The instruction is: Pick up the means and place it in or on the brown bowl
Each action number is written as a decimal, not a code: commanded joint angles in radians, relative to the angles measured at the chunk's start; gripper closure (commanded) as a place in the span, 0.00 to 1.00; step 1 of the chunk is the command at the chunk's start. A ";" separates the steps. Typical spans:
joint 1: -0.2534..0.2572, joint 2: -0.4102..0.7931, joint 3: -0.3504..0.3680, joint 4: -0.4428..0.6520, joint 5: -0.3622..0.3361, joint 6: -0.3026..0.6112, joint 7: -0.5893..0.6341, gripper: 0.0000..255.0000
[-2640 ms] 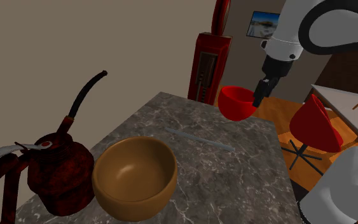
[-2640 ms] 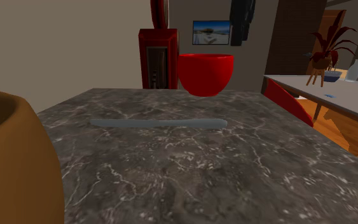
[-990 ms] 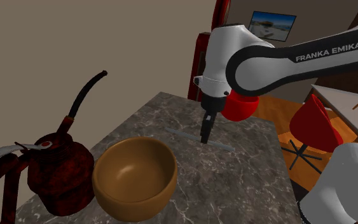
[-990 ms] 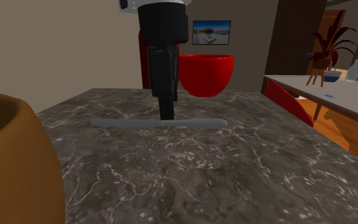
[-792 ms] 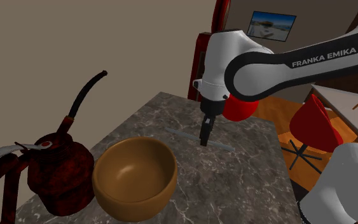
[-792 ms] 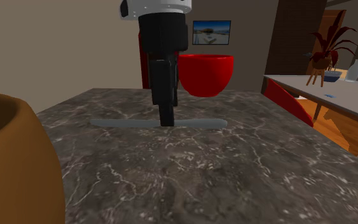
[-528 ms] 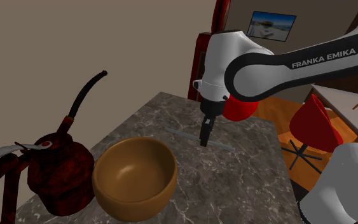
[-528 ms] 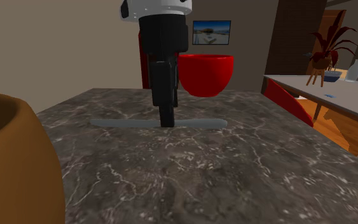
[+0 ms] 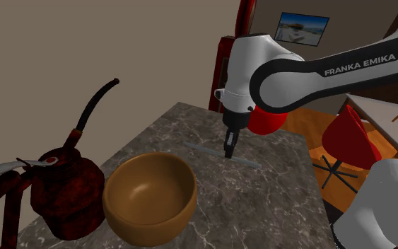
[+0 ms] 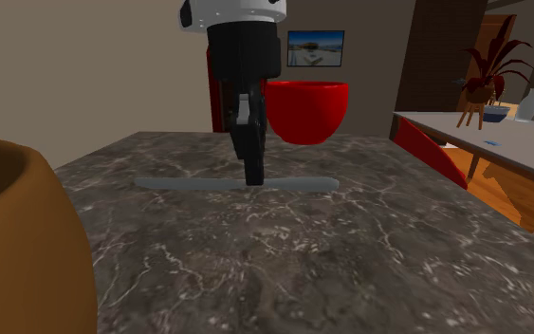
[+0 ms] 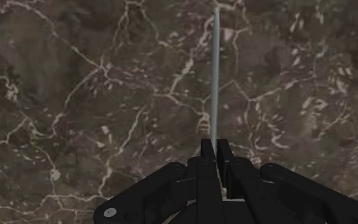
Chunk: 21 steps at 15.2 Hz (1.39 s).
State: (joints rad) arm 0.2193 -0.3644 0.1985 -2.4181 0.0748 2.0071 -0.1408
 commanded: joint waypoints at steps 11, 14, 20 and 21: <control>-0.001 -0.028 -0.007 0.072 -0.001 -0.099 -0.002 1.00; -0.001 -0.036 -0.009 0.106 -0.002 -0.141 -0.002 1.00; -0.003 -0.045 -0.014 0.178 -0.004 -0.223 -0.003 1.00; -0.003 -0.046 -0.015 0.191 -0.004 -0.237 -0.003 1.00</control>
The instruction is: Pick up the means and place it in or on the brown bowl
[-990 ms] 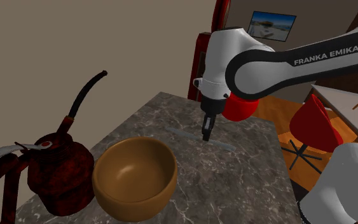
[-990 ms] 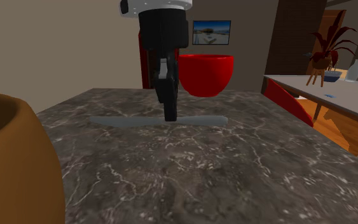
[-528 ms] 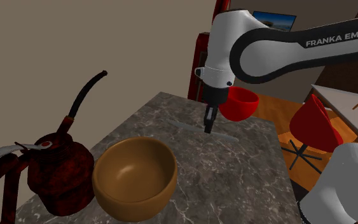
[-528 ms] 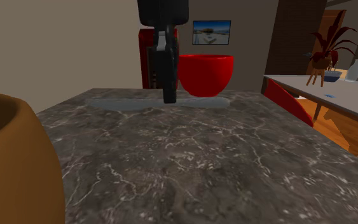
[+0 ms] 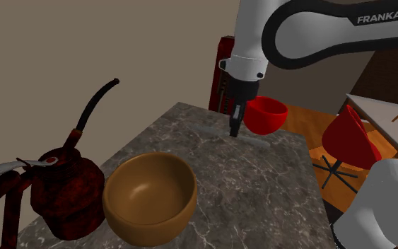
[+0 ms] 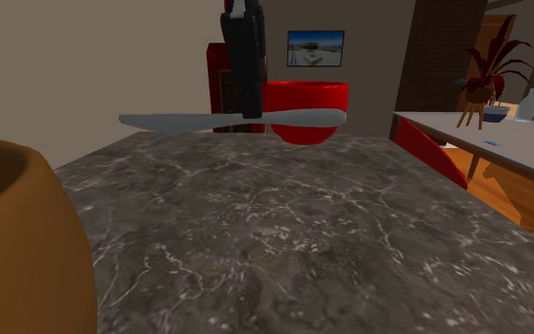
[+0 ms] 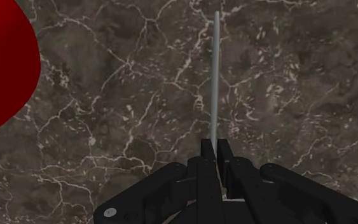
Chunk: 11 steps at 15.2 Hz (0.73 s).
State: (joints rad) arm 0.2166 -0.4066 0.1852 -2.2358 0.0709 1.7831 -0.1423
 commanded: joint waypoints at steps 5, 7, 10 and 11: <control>-0.002 -0.005 -0.005 0.075 -0.002 -0.080 -0.001 1.00; -0.002 -0.003 -0.006 0.103 -0.003 -0.107 0.000 1.00; -0.003 0.000 -0.008 0.147 -0.005 -0.147 0.000 1.00; -0.004 0.002 -0.008 0.161 -0.005 -0.160 0.001 1.00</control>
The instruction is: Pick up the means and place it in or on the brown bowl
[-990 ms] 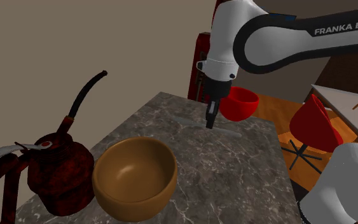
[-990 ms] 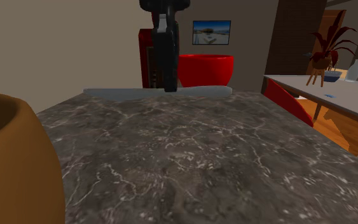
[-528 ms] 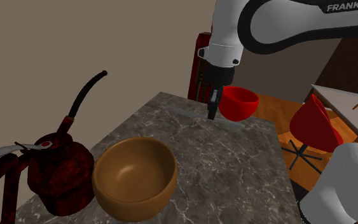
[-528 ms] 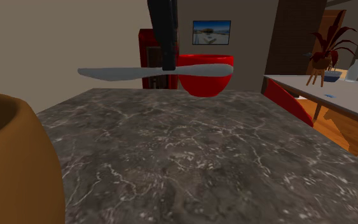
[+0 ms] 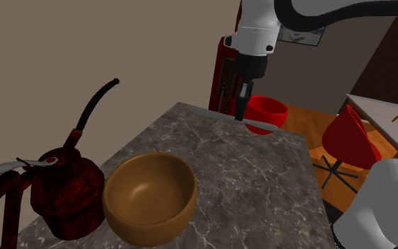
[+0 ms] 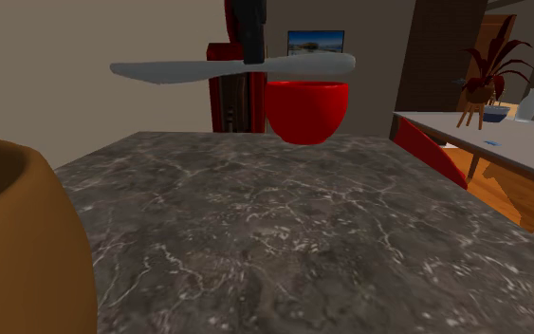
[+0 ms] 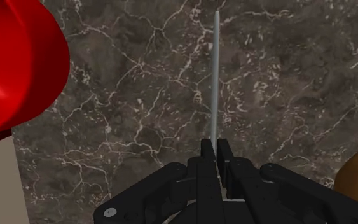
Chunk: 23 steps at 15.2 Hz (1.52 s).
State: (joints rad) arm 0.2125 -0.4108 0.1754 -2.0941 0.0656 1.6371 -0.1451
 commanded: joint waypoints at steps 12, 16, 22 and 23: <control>0.005 0.044 0.016 0.195 0.000 -0.151 0.033 1.00; 0.035 0.093 0.088 0.257 0.018 -0.160 0.136 1.00; 0.081 0.202 0.197 0.387 0.021 -0.175 0.298 1.00; 0.089 0.225 0.215 0.413 0.017 -0.179 0.326 1.00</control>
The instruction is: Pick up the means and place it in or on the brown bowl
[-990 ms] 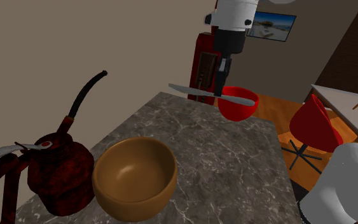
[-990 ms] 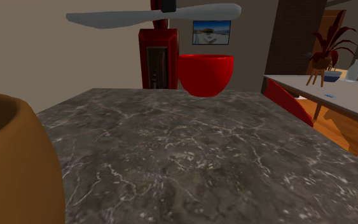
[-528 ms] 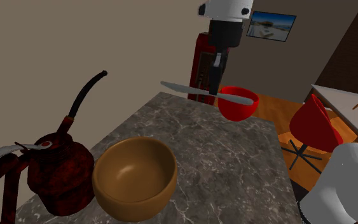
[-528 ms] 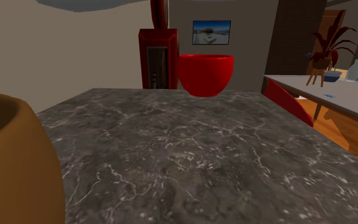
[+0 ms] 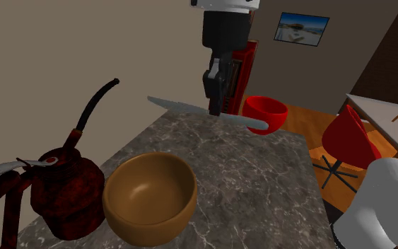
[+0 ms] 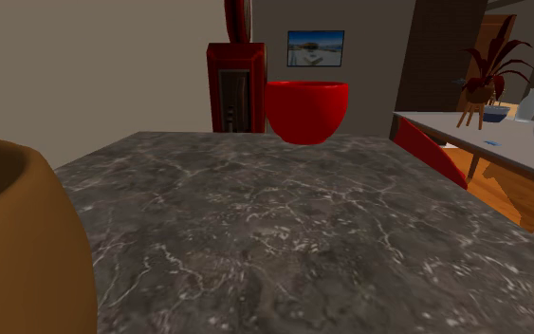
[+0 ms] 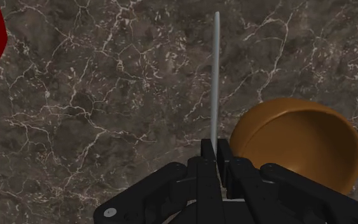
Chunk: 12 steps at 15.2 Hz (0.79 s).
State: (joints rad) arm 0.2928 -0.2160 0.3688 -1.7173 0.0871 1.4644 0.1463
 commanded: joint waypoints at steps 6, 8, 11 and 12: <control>0.075 0.200 0.130 0.230 -0.058 -0.039 0.213 1.00; 0.108 0.271 0.163 0.312 -0.091 -0.058 0.275 1.00; 0.137 0.318 0.182 0.340 -0.115 -0.045 0.319 1.00; 0.134 0.311 0.181 0.318 -0.111 -0.029 0.317 1.00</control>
State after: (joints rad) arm 0.4270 0.1025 0.5491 -1.3761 -0.0281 1.4183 0.4598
